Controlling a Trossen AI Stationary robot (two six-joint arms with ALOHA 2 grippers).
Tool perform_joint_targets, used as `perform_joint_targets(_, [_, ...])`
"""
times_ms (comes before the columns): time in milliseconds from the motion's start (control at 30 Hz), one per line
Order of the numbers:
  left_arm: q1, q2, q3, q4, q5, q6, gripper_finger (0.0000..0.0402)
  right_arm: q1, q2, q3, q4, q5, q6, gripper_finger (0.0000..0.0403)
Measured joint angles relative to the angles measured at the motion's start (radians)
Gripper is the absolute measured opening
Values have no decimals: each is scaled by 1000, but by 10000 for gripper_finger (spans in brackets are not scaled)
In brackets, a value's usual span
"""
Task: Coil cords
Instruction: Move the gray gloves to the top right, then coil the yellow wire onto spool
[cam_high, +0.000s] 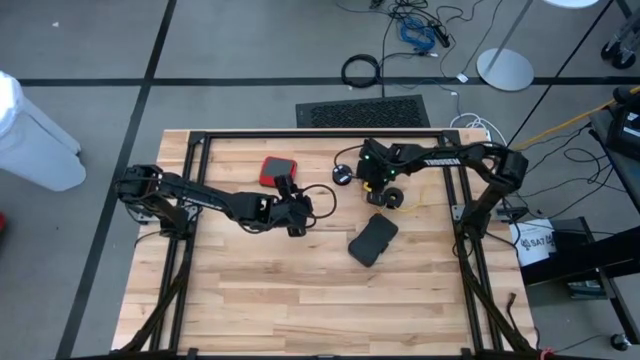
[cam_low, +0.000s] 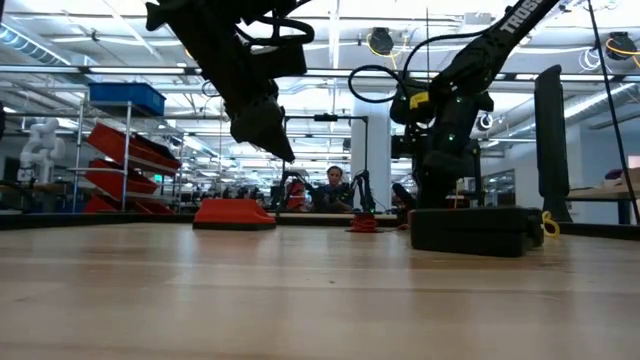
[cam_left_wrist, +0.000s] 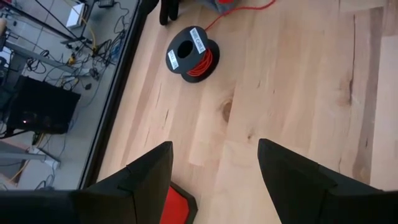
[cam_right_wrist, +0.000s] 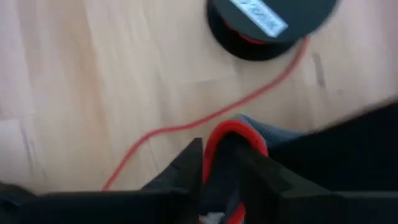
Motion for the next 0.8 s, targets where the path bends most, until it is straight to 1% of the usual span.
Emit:
perform_joint_targets(133, [0, 0, 0, -4, 0, -1, 244, 0, -43, 0, -35, 57, 2, 135])
perform_joint_targets(267, [0, 0, 0, -3, 17, -2, 244, 2, -122, 0, -74, 48, 22, 166])
perform_joint_targets(400, [0, 0, 0, -1, 46, -2, 244, 24, -217, 0, -151, 42, 25, 173])
perform_joint_targets(500, [0, 0, 0, 5, 48, -2, 244, 32, -279, 0, -187, 40, 43, 174])
perform_joint_targets(633, [0, 0, 0, 30, 60, -5, 244, 31, -332, 0, -270, 39, 78, 174])
perform_joint_targets(700, [0, 0, 0, 41, 80, -6, 244, 31, -340, -1, -326, 9, 94, 174])
perform_joint_targets(800, [0, 0, 0, 62, 94, -4, 244, 38, -341, -31, -347, -46, 127, 174])
